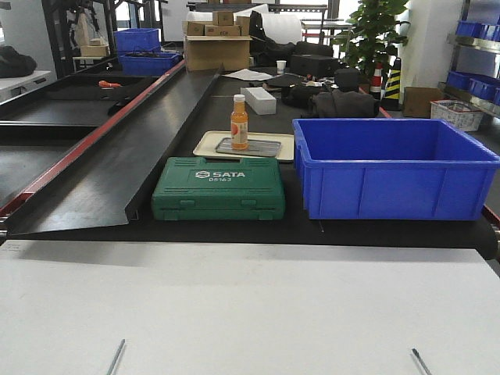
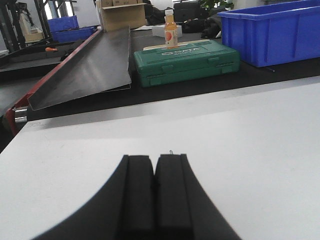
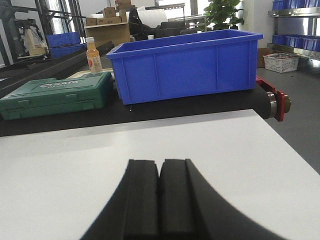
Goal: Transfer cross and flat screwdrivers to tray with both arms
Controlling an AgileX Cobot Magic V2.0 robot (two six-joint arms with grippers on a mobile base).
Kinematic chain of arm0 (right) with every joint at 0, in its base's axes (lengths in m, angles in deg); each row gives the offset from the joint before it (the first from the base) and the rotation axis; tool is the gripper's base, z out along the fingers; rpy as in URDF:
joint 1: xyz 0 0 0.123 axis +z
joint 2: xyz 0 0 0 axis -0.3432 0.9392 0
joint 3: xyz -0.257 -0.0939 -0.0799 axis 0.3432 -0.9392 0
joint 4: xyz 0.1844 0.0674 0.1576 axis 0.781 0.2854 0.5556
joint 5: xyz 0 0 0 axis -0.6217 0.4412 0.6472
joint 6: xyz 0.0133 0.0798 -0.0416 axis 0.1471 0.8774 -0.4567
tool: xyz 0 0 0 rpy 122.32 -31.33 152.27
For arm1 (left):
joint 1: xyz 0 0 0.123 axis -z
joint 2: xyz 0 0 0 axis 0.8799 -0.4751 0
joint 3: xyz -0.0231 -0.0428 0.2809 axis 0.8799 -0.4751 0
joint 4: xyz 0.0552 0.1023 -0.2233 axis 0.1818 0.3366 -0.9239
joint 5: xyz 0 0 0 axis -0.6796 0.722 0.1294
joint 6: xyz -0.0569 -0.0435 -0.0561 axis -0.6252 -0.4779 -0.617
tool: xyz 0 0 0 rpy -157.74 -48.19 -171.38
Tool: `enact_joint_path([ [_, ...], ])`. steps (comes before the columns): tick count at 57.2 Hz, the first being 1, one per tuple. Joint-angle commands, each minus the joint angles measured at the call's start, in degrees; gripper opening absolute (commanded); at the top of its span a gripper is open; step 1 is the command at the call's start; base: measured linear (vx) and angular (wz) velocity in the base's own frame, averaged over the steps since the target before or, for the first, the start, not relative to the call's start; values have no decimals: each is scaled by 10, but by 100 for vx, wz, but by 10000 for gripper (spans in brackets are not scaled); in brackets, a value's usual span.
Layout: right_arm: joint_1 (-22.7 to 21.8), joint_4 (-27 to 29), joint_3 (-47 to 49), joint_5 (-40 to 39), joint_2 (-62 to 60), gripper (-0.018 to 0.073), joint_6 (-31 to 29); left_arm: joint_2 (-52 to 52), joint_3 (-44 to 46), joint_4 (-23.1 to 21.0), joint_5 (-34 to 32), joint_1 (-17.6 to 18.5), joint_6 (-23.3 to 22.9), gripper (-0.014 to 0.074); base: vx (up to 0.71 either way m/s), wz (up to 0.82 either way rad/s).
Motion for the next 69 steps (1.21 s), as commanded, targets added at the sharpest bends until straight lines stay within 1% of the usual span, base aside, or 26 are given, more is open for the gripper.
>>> enact_joint_path([
  [1,-3,-6,-10,-47,-6,-9,-2,3,-18,-3,-42,-1,-4,2,0,0],
  [33,-3,-6,-10,-47,-6,-9,-2,3,-18,-3,-43,-1,-4,2,0,0],
  [37,-3,-6,-10,-59,-6,-9,-2,3,-18,-3,-45,-1,-3,2,0,0],
  [44,-3,-8,-9,-89,-6,-9,-3,3,-12,-3,-97,-1,-3,2,0,0],
  [48,-3,-8,-8,-147,-6,-9,-3,3,-12,-4,-143,-1,-11,2,0,0],
  [51,-3,-9,-1,-191,-6,-9,-4,3,-12,-4,-185,-1,-28,2,0,0],
  [53,-3,-10,14,-201,-6,-9,-7,3,-9,-5,-212,-1,-44,2,0,0],
  [55,-3,-10,37,-196,-6,-9,-12,1,1,-5,-225,-1,-60,2,0,0],
  [58,-3,-10,91,-169,2,-9,-23,-8,34,-5,-221,-1,-70,2,0,0],
  [63,-3,-10,208,-88,56,-9,-64,-56,117,-3,-192,-1,-66,2,0,0],
  [69,-3,-10,350,-28,167,-9,-99,-163,253,-3,-140,-1,-29,2,0,0],
])
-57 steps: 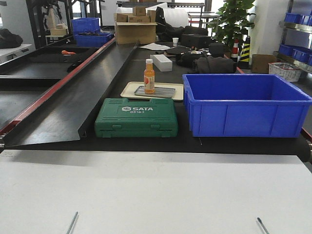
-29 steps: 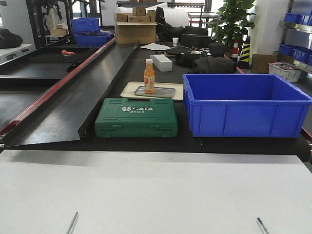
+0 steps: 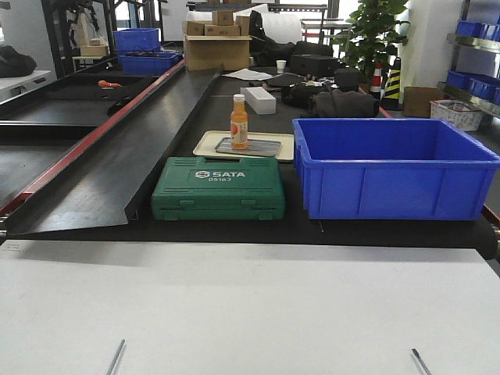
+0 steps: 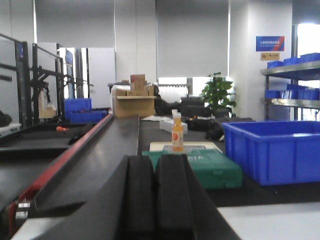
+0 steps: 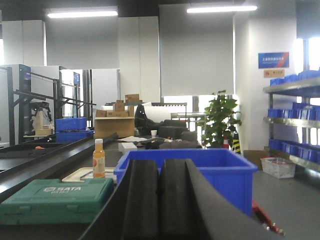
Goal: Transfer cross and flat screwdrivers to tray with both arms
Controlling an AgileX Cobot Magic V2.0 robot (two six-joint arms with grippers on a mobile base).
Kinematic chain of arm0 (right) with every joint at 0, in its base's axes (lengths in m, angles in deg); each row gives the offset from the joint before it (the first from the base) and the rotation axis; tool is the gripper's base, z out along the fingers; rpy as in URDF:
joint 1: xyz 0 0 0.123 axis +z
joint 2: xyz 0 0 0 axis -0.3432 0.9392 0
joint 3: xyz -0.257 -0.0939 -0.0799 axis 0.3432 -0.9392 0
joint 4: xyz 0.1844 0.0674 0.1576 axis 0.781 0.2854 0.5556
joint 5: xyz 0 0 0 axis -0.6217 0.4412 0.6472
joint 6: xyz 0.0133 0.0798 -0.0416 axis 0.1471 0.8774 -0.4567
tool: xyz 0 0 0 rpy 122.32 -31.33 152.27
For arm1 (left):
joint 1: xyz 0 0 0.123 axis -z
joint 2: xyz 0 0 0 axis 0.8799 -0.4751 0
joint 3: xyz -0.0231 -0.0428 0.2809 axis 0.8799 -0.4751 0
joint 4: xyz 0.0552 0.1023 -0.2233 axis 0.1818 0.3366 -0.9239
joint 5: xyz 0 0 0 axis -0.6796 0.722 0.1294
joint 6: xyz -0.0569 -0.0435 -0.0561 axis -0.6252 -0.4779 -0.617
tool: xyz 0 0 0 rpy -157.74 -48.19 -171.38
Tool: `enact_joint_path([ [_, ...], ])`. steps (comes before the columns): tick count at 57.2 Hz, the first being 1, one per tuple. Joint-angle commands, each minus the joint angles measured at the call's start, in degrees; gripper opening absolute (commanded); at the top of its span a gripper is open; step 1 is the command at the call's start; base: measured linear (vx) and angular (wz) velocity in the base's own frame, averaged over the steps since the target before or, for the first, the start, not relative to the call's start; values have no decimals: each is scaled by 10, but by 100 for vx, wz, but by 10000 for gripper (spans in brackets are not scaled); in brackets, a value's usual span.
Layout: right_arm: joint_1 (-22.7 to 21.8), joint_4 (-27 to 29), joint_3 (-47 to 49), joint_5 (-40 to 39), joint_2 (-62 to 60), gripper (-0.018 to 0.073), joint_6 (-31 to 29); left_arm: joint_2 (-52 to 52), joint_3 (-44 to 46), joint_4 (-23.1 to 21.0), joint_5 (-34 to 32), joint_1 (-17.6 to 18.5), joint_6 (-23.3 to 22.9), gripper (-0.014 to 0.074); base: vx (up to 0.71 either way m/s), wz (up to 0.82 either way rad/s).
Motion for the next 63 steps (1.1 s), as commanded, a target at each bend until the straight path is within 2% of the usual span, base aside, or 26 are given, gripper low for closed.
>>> enact_joint_path([
  [1,-3,-5,131,13,104,-9,-36,-93,120,-1,-2,-1,29,2,0,0],
  [8,-3,-2,264,43,235,-9,-40,-249,281,-1,97,-1,51,2,0,0],
  [16,-3,8,326,67,343,-9,-34,-383,380,-1,167,-1,51,2,0,0],
  [22,-3,22,324,83,404,-9,-34,-458,396,-2,197,-1,49,2,0,0],
  [30,-3,23,324,151,469,-8,-34,-533,396,-2,218,-1,49,3,0,0],
  [37,-3,20,324,217,530,2,-52,-593,396,-24,224,-1,49,7,0,0],
  [39,-3,19,324,252,554,25,-64,-617,396,-30,230,-1,49,20,0,0],
  [48,-3,19,324,313,598,165,-75,-659,396,-42,248,-1,50,109,0,0],
  [63,-3,12,324,333,648,586,-68,-697,396,-65,264,-1,50,367,0,0],
])
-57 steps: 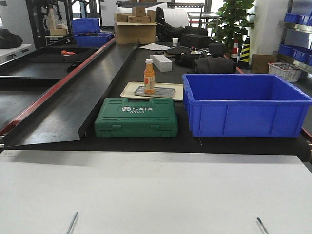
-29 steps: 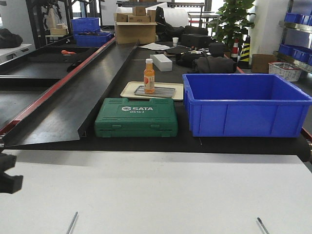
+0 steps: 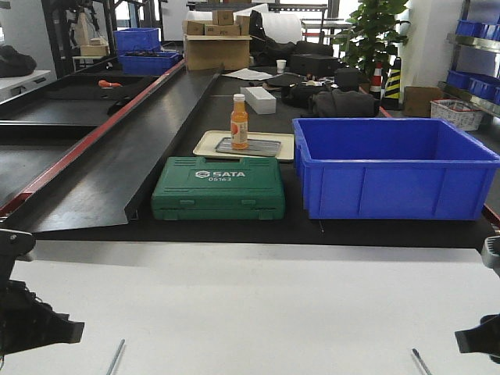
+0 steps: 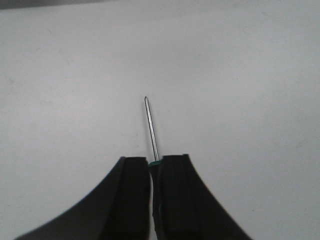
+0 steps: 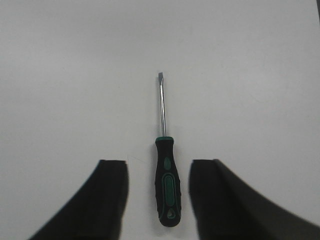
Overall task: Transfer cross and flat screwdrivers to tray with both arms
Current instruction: 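Lower the right gripper onto the flat-head screwdriver handle and close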
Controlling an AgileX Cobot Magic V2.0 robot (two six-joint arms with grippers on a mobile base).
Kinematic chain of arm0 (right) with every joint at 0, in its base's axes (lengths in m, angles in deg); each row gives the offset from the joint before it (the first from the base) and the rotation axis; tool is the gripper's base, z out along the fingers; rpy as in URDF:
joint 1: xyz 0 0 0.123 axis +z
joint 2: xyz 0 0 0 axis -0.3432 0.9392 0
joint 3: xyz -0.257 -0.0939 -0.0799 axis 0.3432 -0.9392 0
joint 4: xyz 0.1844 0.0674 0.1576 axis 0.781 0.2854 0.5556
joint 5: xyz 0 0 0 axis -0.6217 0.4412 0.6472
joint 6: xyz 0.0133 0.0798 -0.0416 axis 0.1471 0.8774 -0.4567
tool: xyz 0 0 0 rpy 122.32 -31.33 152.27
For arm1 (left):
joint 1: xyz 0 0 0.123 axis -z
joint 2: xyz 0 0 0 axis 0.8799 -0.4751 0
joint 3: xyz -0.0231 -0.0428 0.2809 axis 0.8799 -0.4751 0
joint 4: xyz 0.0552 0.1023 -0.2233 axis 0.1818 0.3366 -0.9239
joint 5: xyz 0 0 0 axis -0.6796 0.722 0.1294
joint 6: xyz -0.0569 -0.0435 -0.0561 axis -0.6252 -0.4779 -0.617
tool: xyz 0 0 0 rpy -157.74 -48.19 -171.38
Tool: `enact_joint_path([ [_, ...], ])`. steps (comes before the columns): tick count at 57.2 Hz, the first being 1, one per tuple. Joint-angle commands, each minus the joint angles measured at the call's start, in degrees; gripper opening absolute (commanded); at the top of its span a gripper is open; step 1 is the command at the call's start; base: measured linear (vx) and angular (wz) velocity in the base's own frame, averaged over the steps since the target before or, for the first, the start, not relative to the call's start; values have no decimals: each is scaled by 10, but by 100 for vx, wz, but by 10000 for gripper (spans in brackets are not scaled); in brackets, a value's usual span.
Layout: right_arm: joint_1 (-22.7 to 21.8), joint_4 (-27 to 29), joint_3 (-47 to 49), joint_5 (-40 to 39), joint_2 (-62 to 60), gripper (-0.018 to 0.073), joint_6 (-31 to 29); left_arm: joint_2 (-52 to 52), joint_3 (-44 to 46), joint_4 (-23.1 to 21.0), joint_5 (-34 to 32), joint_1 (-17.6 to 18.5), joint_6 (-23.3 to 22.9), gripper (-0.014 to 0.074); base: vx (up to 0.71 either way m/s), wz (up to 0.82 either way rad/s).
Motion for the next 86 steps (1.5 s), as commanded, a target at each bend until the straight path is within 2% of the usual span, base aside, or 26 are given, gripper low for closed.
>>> enact_joint_path([
  [1,-3,-5,19,-32,3,606,1,7,20,-18,-25,-1,-1,381,0,0],
  [6,-3,-2,19,-41,19,686,-1,1,20,-20,-12,-1,-1,437,0,0],
  [12,-3,-8,19,-49,54,700,-43,0,19,-20,6,-1,-1,467,0,0],
  [20,-3,-18,19,-45,122,667,-115,0,19,-19,13,-1,0,468,0,0],
  [24,-5,-17,21,-37,153,638,-130,0,19,-19,21,-1,0,468,0,0],
  [39,-5,-46,21,-36,235,530,-136,0,15,-18,42,-1,0,468,0,0],
  [50,-18,-77,21,-31,271,511,-136,0,15,-18,62,-1,0,468,0,0],
  [60,-56,-35,21,-30,292,511,-159,0,15,-17,73,-1,1,468,0,0],
  [76,-61,61,21,-56,303,511,-255,0,15,-18,72,-1,1,468,0,0],
  [86,-61,59,22,-56,324,511,-260,0,15,-18,72,-1,1,468,0,0],
])
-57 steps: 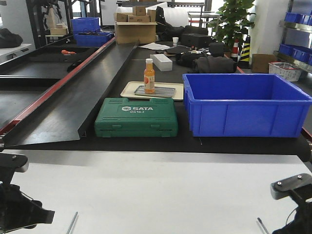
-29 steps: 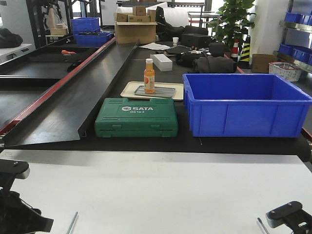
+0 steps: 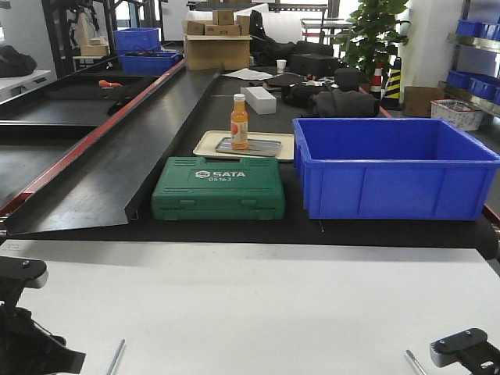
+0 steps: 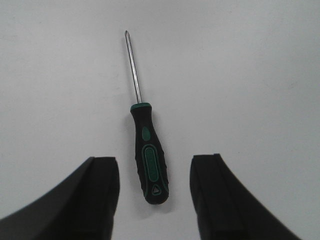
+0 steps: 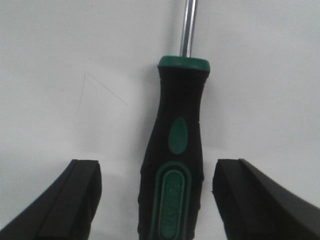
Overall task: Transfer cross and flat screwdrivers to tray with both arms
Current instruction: 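Lower the right gripper onto the flat-head screwdriver handle and close, then lower the left gripper onto the cross-head screwdriver handle and close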
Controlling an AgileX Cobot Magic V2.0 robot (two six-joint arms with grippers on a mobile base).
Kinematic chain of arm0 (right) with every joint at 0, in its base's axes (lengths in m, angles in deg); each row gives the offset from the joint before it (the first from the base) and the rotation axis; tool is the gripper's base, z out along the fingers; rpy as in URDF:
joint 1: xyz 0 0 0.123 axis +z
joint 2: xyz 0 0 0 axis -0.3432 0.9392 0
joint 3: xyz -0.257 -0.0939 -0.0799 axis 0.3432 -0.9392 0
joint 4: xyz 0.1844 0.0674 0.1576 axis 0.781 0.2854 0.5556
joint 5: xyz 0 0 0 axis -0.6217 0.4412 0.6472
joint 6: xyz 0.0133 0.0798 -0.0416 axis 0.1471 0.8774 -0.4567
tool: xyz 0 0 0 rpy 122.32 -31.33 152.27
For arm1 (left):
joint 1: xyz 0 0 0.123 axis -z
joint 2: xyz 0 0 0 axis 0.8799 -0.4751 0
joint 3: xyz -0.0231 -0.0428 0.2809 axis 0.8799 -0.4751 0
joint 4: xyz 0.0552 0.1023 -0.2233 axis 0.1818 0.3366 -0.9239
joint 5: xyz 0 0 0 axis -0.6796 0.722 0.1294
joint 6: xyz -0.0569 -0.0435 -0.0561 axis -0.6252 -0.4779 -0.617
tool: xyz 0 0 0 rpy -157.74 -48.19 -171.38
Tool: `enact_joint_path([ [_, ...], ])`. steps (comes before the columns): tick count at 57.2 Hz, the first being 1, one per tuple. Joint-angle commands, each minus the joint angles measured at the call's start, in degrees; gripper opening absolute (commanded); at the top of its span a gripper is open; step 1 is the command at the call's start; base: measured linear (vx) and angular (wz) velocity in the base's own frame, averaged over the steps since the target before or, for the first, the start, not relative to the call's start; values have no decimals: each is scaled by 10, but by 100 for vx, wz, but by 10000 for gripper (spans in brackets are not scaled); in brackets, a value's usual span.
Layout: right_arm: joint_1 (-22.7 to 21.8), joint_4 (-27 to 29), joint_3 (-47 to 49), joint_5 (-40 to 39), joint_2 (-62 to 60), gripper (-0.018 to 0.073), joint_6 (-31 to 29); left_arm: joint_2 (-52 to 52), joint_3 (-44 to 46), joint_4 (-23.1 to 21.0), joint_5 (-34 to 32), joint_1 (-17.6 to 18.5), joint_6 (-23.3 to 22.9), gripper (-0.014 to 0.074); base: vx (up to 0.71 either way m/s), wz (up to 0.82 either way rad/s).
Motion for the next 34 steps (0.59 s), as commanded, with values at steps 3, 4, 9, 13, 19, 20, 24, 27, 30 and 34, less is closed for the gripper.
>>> enact_joint_path([
  [3,-3,2,18,-8,-2,511,-8,16,15,-8,-23,-1,-1,468,0,0],
  [4,-3,2,21,-6,1,511,-7,16,15,-8,-22,-1,-1,468,0,0],
  [9,-3,2,38,16,21,511,-4,16,15,-8,-22,-1,-1,468,0,0],
  [13,-3,2,61,40,36,499,-4,16,15,-8,-22,-1,-1,468,0,0],
  [19,-3,-10,89,81,56,447,-1,16,15,-8,-19,-1,-1,468,0,0],
  [20,-3,-14,94,91,59,435,3,16,15,-8,-19,-1,-1,468,0,0],
  [24,-3,-28,114,118,70,353,20,16,15,-8,-17,-1,-1,468,0,0],
  [27,-3,-34,122,133,77,287,30,16,15,-8,-17,-1,-1,468,0,0],
  [30,-3,-34,128,146,81,196,31,16,15,-8,-17,-1,-1,468,0,0],
  [34,-3,-30,131,152,85,70,31,16,15,-8,-17,-1,-1,468,0,0],
])
